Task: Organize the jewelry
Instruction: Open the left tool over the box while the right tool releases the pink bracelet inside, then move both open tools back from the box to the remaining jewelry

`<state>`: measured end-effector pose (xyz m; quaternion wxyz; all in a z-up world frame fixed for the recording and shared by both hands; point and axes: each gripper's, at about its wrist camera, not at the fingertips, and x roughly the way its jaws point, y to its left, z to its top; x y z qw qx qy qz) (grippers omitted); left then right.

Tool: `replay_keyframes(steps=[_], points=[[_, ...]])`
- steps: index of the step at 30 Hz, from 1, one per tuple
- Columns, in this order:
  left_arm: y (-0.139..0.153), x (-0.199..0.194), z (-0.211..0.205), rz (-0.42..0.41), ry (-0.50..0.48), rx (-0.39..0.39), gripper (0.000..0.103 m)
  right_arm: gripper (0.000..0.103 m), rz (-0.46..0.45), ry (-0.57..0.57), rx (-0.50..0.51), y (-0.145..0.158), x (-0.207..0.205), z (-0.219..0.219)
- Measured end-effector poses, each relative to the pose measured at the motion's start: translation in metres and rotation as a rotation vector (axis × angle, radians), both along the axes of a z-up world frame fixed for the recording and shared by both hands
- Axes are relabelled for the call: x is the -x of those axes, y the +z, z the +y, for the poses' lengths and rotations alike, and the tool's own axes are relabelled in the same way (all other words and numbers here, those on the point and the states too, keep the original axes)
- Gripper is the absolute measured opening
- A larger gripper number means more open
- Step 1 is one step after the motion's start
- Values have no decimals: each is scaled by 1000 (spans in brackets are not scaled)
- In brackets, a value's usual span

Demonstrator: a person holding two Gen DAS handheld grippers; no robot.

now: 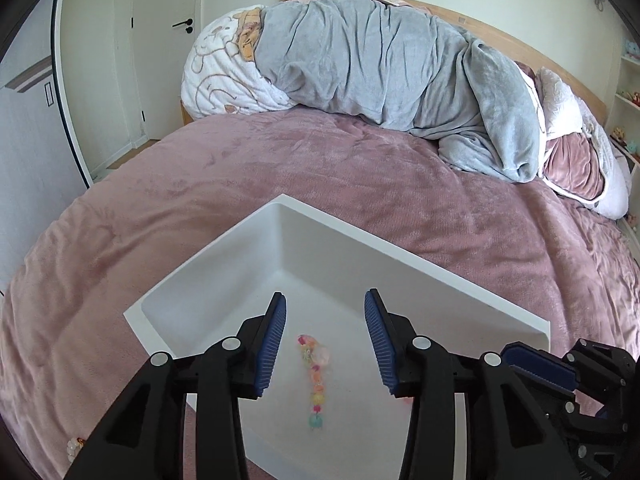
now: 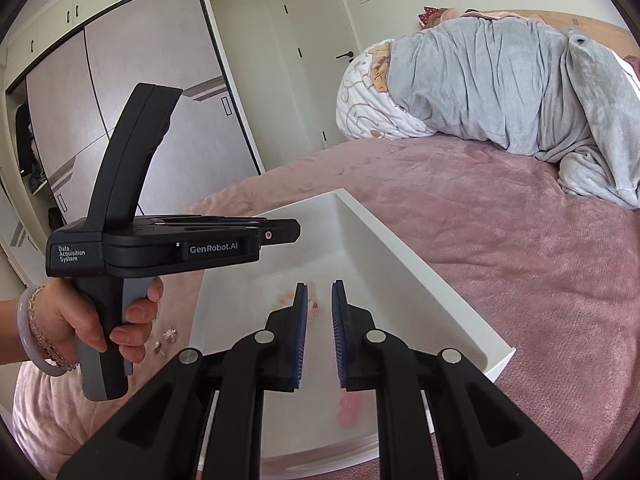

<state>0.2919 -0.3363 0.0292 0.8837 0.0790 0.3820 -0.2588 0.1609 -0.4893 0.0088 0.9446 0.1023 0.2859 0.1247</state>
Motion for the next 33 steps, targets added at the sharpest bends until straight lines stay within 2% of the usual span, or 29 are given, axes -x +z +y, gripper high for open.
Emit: replay_keyframes(steps=[2, 5, 7, 8, 12, 14, 16, 18, 23, 27, 33], points=[[2, 2, 4, -12, 4, 10, 53, 14, -4, -1, -3, 2, 1, 0], [11, 5, 14, -26, 23, 51, 56, 15, -12, -5, -6, 6, 3, -1], [15, 7, 21, -32, 34, 72, 61, 28, -22, -11, -3, 10, 7, -1], [18, 8, 25, -38, 40, 81, 64, 31, -32, -16, 3, 13, 9, -1], [33, 21, 45, -92, 39, 98, 69, 33, -59, -3, 23, 27, 17, 5], [43, 37, 59, -153, 48, 75, 87, 34, -77, 9, 27, 36, 22, 10], [53, 61, 80, -241, 67, 85, 92, 46, -100, 18, 32, 45, 28, 17], [58, 79, 103, -281, 83, 93, 93, 54, -122, 32, 44, 54, 33, 27], [68, 104, 165, -304, 168, 98, 93, 55, -145, 102, 85, 66, 46, 62], [79, 117, 218, -315, 247, 109, 94, 63, -143, 147, 93, 70, 54, 88], [73, 141, 285, -338, 325, 22, 94, 63, -121, 182, 124, 67, 62, 120]])
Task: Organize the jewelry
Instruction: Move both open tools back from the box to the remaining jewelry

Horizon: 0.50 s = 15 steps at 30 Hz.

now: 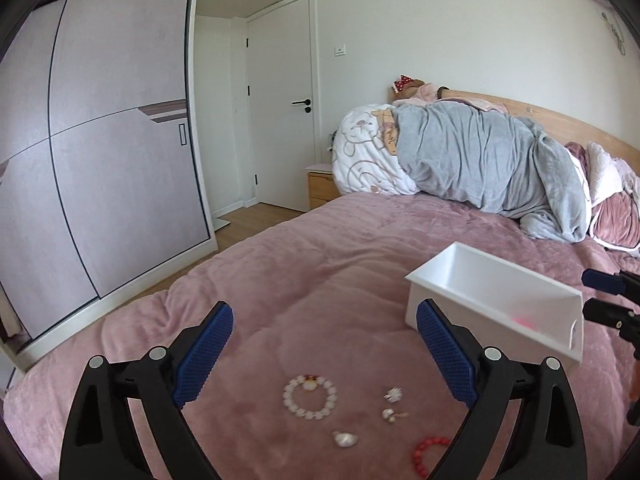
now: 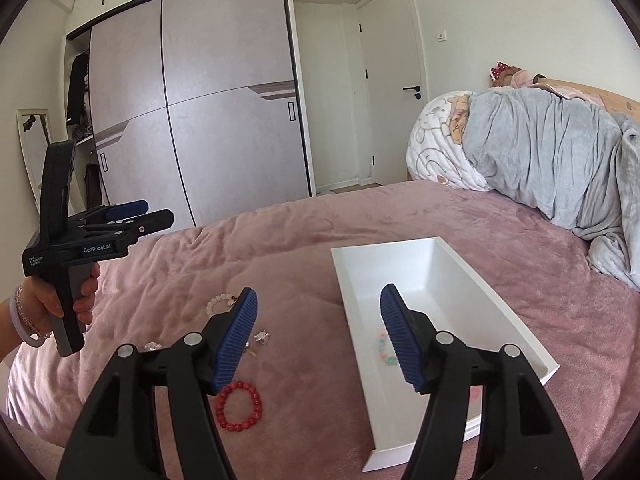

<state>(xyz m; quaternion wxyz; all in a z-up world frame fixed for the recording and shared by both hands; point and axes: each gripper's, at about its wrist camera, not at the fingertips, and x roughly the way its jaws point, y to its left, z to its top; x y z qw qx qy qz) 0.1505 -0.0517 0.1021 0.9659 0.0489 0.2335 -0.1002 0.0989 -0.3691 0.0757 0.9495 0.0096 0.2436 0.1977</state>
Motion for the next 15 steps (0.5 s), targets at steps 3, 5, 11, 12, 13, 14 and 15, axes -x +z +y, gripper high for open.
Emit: replay_keyframes(steps=[3, 5, 11, 12, 13, 14, 15], points=[[-12, 12, 30, 25, 40, 20, 94, 63, 21, 24, 10, -5, 3, 19], [-23, 20, 48, 52, 58, 44, 94, 63, 44, 43, 5, -11, 5, 31], [-60, 41, 79, 117, 51, 35, 94, 63, 113, 69, 68, -41, 6, 69], [-68, 45, 82, 128, 50, 34, 94, 62, 125, 68, 84, -48, 6, 75], [-76, 48, 85, 139, 49, 37, 94, 62, 136, 68, 98, -55, 5, 81], [-85, 51, 89, 152, 49, 42, 94, 62, 148, 68, 112, -61, 4, 86], [-93, 53, 90, 166, 51, 46, 94, 61, 162, 69, 128, -69, 4, 91]])
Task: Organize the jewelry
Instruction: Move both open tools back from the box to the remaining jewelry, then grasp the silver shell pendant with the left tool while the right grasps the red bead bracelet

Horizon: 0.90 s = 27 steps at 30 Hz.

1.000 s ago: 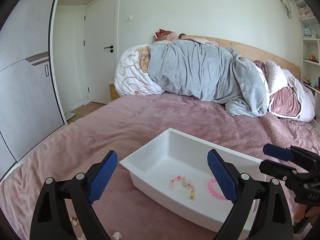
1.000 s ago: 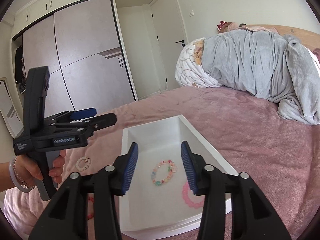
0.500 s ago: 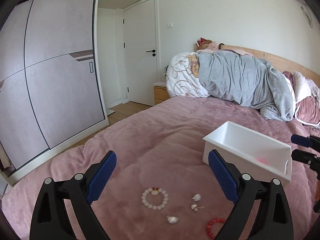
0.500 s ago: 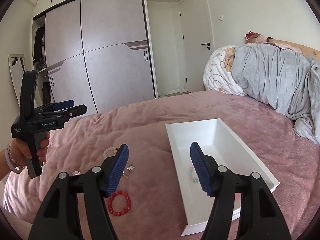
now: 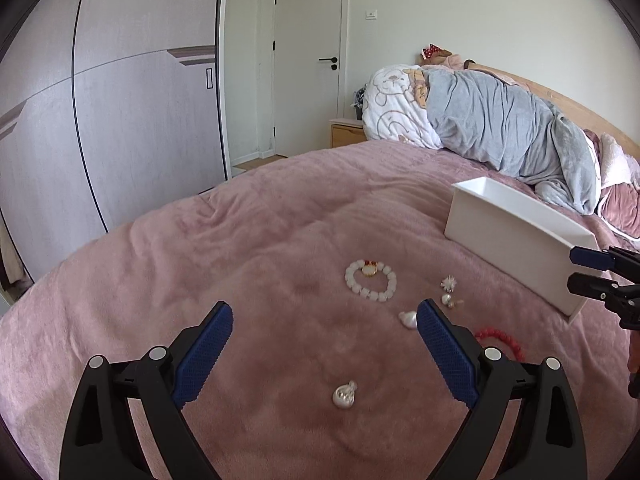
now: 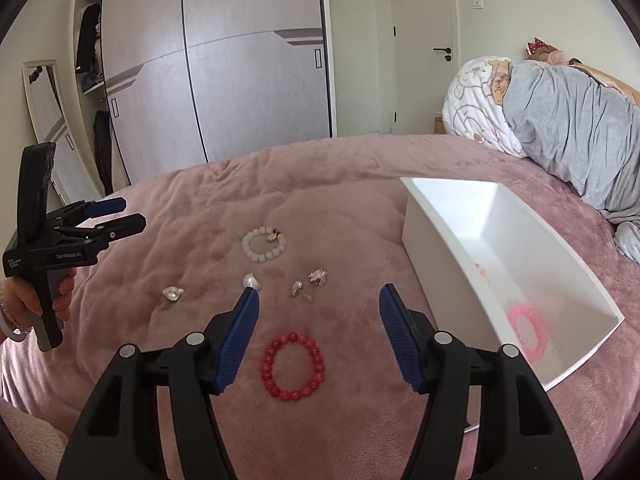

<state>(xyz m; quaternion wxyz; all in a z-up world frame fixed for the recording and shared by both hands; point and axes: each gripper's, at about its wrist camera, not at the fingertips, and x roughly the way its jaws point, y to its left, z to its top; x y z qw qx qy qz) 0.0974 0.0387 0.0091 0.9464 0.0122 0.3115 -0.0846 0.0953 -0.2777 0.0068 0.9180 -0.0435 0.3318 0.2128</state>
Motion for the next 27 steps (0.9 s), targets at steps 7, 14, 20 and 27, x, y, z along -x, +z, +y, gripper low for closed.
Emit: replay_keyframes(steps=[7, 14, 20, 27], points=[[-49, 0, 4, 62, -18, -12, 94, 46, 87, -24, 101, -46, -7, 27], [-69, -4, -2, 80, -75, -39, 81, 43, 175, -118, 139, -81, -18, 28], [-88, -14, -1, 133, -93, -38, 62, 40, 237, -153, 122, -98, -23, 25], [-96, -18, 8, 156, -86, 18, 39, 23, 286, -125, 78, -106, -26, 26]])
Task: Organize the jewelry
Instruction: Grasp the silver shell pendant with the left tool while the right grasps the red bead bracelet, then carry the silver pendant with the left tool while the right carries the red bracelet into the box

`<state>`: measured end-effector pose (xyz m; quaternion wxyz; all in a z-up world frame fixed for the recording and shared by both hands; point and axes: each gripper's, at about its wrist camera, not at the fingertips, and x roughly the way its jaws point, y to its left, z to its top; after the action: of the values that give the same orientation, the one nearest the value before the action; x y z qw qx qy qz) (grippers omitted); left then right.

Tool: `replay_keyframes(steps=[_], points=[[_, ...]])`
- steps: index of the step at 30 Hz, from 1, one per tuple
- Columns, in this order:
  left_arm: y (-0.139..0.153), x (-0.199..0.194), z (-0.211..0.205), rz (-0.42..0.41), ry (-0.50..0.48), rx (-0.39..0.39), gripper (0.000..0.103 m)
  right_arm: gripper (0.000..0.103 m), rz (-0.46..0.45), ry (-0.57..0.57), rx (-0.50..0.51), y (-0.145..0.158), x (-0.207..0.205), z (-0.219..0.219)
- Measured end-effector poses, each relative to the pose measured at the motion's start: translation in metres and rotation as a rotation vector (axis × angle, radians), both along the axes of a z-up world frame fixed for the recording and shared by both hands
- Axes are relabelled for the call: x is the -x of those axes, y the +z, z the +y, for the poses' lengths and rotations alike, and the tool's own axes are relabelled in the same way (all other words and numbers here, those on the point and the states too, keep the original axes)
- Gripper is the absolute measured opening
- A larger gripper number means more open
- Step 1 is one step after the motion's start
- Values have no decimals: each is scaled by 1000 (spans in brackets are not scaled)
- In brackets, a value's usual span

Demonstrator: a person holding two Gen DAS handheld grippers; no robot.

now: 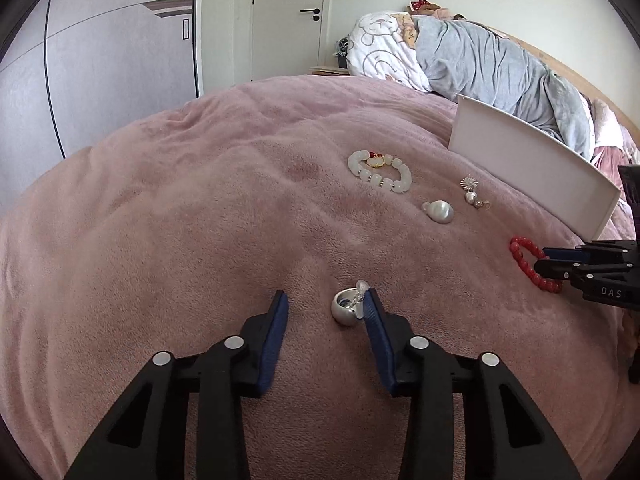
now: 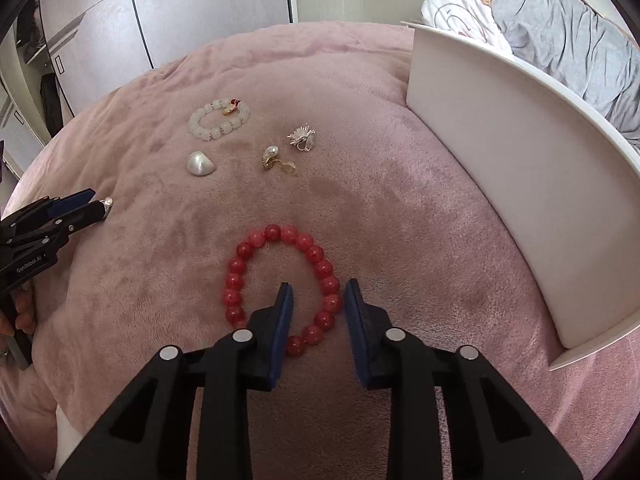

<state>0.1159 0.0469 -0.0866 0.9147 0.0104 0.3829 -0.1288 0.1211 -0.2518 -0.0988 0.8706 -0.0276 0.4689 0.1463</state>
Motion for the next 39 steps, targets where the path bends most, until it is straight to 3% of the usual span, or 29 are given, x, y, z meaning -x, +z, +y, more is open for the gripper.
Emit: replay_keyframes(steps=[2, 6, 28, 39], points=[[-1, 0, 4, 4, 2, 24, 32, 18, 7, 10, -14, 0, 1, -1], [-3, 1, 1, 3, -2, 6, 28, 11, 11, 22, -23, -1, 4, 2], [-11, 5, -23, -19, 26, -204, 26, 11, -6, 38, -93, -5, 9, -4], [8, 9, -29, -22, 41, -226, 22, 10, -60, 111, -238, 32, 12, -9]])
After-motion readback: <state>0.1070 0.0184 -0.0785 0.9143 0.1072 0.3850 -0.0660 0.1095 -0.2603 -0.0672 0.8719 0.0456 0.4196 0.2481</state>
